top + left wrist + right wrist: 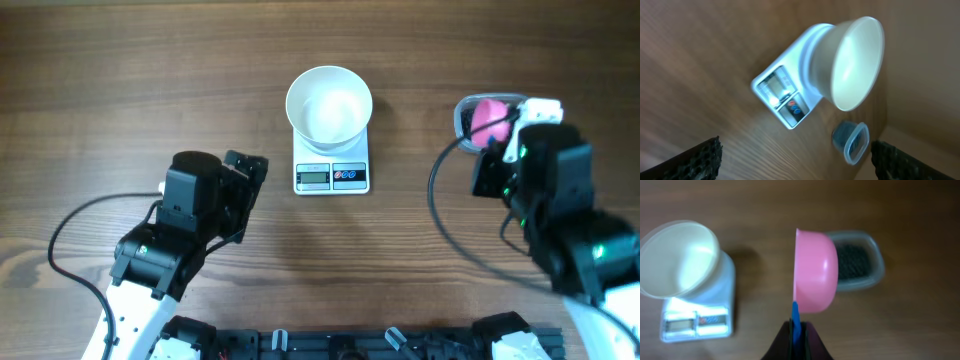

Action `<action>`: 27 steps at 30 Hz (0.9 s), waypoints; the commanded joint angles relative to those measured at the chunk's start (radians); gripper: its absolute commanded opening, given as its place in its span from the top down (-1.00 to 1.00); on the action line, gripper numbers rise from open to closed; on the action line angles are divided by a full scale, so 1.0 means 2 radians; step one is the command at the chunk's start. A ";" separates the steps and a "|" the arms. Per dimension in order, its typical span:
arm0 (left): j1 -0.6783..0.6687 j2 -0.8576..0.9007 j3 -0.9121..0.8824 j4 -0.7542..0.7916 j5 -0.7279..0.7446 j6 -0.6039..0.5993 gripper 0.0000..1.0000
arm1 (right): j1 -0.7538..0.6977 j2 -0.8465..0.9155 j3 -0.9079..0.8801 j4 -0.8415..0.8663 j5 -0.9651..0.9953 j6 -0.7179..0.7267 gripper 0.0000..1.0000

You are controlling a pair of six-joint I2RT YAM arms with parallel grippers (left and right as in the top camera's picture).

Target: Scoop item into bowl and weigh 150g on scale

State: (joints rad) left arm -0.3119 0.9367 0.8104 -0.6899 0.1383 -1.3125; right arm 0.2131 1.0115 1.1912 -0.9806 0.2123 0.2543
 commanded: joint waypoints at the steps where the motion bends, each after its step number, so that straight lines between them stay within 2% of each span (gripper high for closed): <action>1: 0.004 0.001 0.001 0.014 -0.010 0.123 -0.99 | -0.056 0.075 0.068 -0.054 -0.029 -0.015 0.91; 3: 0.004 0.001 0.002 0.015 -0.014 0.143 -0.99 | -0.083 0.113 0.096 -0.081 -0.046 -0.033 0.91; 7: 0.004 0.001 0.002 0.014 -0.043 0.144 -0.99 | -0.094 0.128 0.102 -0.064 -0.062 -0.081 0.90; 8: 0.004 0.001 0.002 0.014 -0.050 0.144 -0.99 | -0.094 0.128 0.102 -0.051 -0.053 -0.109 0.91; 13: 0.004 0.001 0.002 0.014 -0.075 0.144 -0.99 | -0.094 0.164 0.102 -0.032 0.059 -0.148 0.91; 16: 0.004 0.001 0.002 0.014 -0.084 0.144 -0.99 | -0.094 0.208 0.102 -0.003 0.078 -0.199 0.92; 20: 0.004 0.001 0.002 0.014 -0.084 0.144 -1.00 | -0.094 0.249 0.102 0.042 0.079 -0.220 0.91; 27: 0.004 0.001 0.002 0.012 -0.083 0.144 -1.00 | -0.099 0.302 0.102 0.044 0.079 -0.232 0.92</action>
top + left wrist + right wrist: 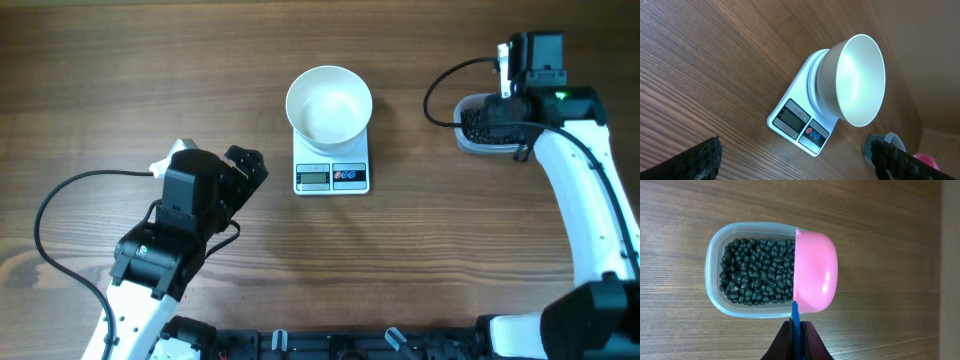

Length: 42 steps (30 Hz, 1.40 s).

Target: Scoop item into bowl and weigh 150g on scale

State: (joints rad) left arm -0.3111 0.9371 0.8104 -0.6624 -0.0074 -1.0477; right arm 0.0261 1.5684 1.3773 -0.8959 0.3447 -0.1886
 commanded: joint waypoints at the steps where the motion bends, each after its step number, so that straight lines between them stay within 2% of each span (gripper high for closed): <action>1: 0.003 0.001 0.002 -0.008 -0.004 0.012 -1.00 | -0.009 0.029 0.009 0.003 0.012 -0.010 0.92; 3: 0.003 0.001 0.002 -0.009 0.005 0.019 -1.00 | -0.013 0.031 0.009 0.007 0.012 -0.009 0.91; 4: 0.003 0.000 0.002 0.016 0.026 0.094 -0.99 | -0.014 0.030 0.009 0.011 0.010 -0.008 0.91; 5: 0.003 0.001 0.006 0.027 0.049 0.142 -0.99 | -0.014 0.028 0.009 0.012 0.005 -0.008 0.91; 6: 0.003 0.002 0.013 0.025 0.057 0.154 -0.99 | -0.014 0.026 0.009 0.012 -0.002 -0.007 0.91; 10: -0.001 0.031 0.074 -0.038 0.055 0.170 -0.99 | -0.022 0.011 0.009 0.014 -0.043 0.005 0.91; 15: -0.045 0.105 0.157 -0.108 0.041 0.180 -0.99 | -0.049 -0.027 0.009 0.013 -0.123 0.020 0.91; 21: -0.088 0.157 0.179 -0.078 0.040 0.180 -0.99 | -0.101 -0.074 0.009 0.012 -0.231 0.029 0.91; 22: -0.088 0.160 0.179 -0.071 0.037 0.180 -0.89 | -0.105 -0.077 0.009 0.012 -0.237 0.029 0.91; 23: -0.088 0.161 0.179 -0.065 0.039 0.180 -0.31 | -0.108 -0.079 0.009 0.011 -0.239 0.030 0.91; 24: -0.089 0.162 0.179 -0.062 0.039 0.180 0.66 | -0.109 -0.080 0.009 0.008 -0.239 0.030 0.91; 25: -0.095 0.163 0.179 -0.064 0.039 0.180 0.92 | -0.109 -0.081 0.009 0.003 -0.239 0.031 0.92; 28: -0.123 0.167 0.179 -0.063 0.035 0.180 0.92 | -0.109 -0.081 0.009 0.002 -0.239 0.044 0.91; 32: -0.190 0.205 0.179 -0.063 -0.054 0.165 0.92 | -0.109 -0.081 0.009 0.004 -0.256 0.046 0.91; 34: -0.210 0.230 0.179 -0.057 -0.075 0.150 0.92 | -0.109 -0.081 0.009 0.004 -0.256 0.046 0.91; 42: -0.231 0.322 0.179 0.001 -0.076 0.150 0.92 | -0.109 -0.081 0.009 -0.004 -0.256 0.047 0.91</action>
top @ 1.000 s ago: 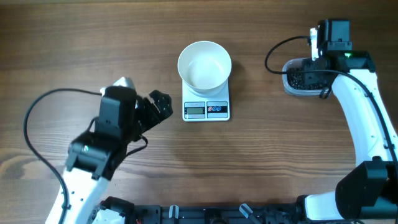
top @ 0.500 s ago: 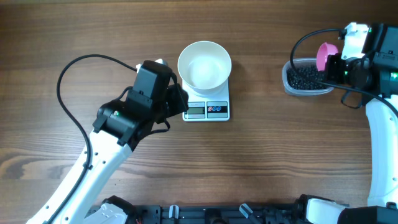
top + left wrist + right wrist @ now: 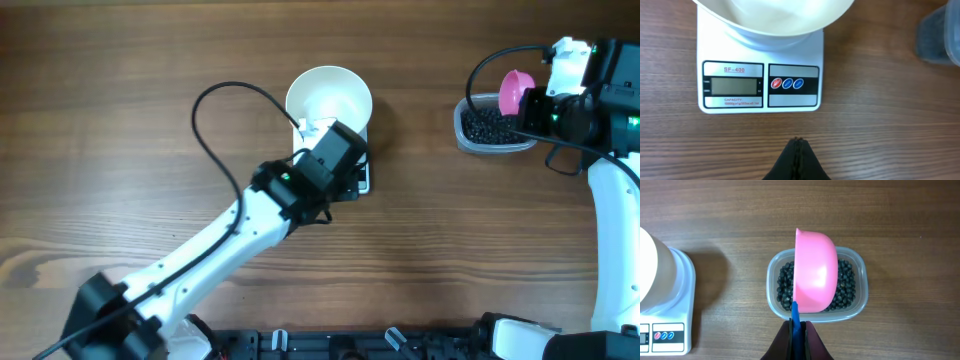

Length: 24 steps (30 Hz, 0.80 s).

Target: Scoop item into bowl and weigh 150g on scale

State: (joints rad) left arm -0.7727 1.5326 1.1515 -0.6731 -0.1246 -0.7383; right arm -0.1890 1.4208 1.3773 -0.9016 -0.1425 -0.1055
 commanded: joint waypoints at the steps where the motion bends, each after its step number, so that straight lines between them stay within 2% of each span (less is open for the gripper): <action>1: 0.000 0.033 0.009 0.006 -0.017 -0.005 0.92 | -0.002 -0.007 0.009 0.000 -0.012 0.006 0.91; 8: 0.000 0.081 0.002 0.027 -0.040 0.001 0.92 | -0.002 -0.007 0.009 0.006 -0.012 0.003 0.91; 17: 0.000 0.086 -0.048 0.097 -0.054 0.001 0.92 | -0.002 -0.007 0.009 0.023 -0.012 0.000 0.91; 24: 0.000 0.105 -0.053 0.120 -0.077 0.001 0.92 | -0.002 -0.007 0.009 0.032 -0.012 0.001 0.92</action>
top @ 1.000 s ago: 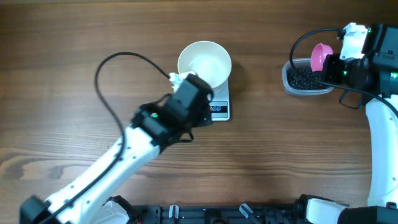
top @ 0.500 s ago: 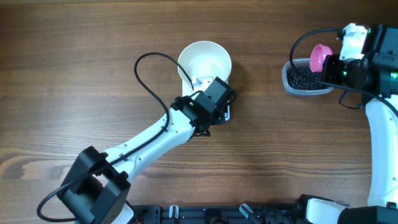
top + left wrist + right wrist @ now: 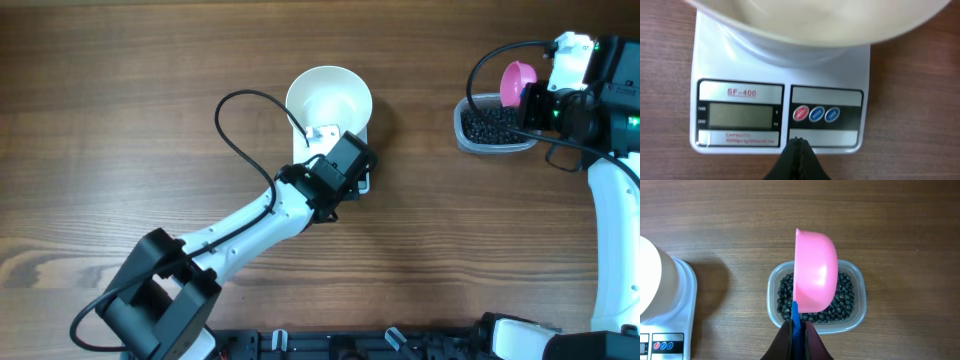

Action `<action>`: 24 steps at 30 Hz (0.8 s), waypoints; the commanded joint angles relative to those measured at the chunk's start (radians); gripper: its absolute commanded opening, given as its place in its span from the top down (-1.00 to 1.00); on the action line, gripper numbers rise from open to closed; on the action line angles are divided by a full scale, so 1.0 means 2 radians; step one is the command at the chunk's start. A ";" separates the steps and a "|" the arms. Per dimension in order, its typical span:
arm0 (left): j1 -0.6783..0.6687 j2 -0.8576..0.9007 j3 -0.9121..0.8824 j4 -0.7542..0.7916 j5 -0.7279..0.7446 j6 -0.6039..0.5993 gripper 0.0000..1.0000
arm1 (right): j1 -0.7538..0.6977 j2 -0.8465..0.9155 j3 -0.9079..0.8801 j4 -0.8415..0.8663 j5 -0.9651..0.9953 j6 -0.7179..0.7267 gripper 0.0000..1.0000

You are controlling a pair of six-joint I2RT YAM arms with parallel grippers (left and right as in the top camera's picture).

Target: Scoop item into bowl and weigh 150g on scale

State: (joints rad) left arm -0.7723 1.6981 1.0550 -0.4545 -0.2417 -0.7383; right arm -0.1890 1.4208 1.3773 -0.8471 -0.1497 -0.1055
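A white bowl [image 3: 328,103] stands on the white SF-400 scale [image 3: 747,90], whose display [image 3: 740,116] is blank. My left gripper [image 3: 797,141] is shut and empty, its tip at the scale's front edge below the red and blue buttons [image 3: 815,114]. My right gripper [image 3: 798,324] is shut on the blue handle of a pink scoop [image 3: 814,272], held on edge above a clear tub of black beans [image 3: 846,298]. In the overhead view the scoop [image 3: 516,82] sits over the tub [image 3: 487,126] at the right.
The wooden table [image 3: 150,90] runs around everything. A black cable [image 3: 240,150] loops from my left arm beside the scale. Another cable [image 3: 480,65] arcs near the bean tub.
My left gripper has come closer to the scale, its shut tip now at the front edge below the buttons. The right gripper with the scoop has barely shifted over the tub.
First my left gripper was open, back at the left, while the right held the pink scoop near the tub. Then the right held the scoop over the beans. Later the left was shut in front of the scale, and now its tip meets the scale's front edge.
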 commanded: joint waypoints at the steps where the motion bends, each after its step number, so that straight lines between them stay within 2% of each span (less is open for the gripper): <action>1: 0.000 0.031 -0.005 0.017 -0.019 0.001 0.92 | -0.002 -0.007 0.009 0.006 -0.009 0.001 0.91; 9: 0.000 0.046 -0.005 0.055 -0.018 0.001 0.92 | -0.002 -0.007 0.009 0.010 -0.009 0.001 0.91; 24: -0.001 0.066 -0.005 0.067 -0.019 0.001 0.92 | -0.002 -0.007 0.009 0.011 -0.008 0.001 0.91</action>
State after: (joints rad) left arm -0.7723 1.8198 1.0527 -0.3241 -0.2577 -0.7383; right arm -0.1890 1.4208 1.3773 -0.8314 -0.1497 -0.1055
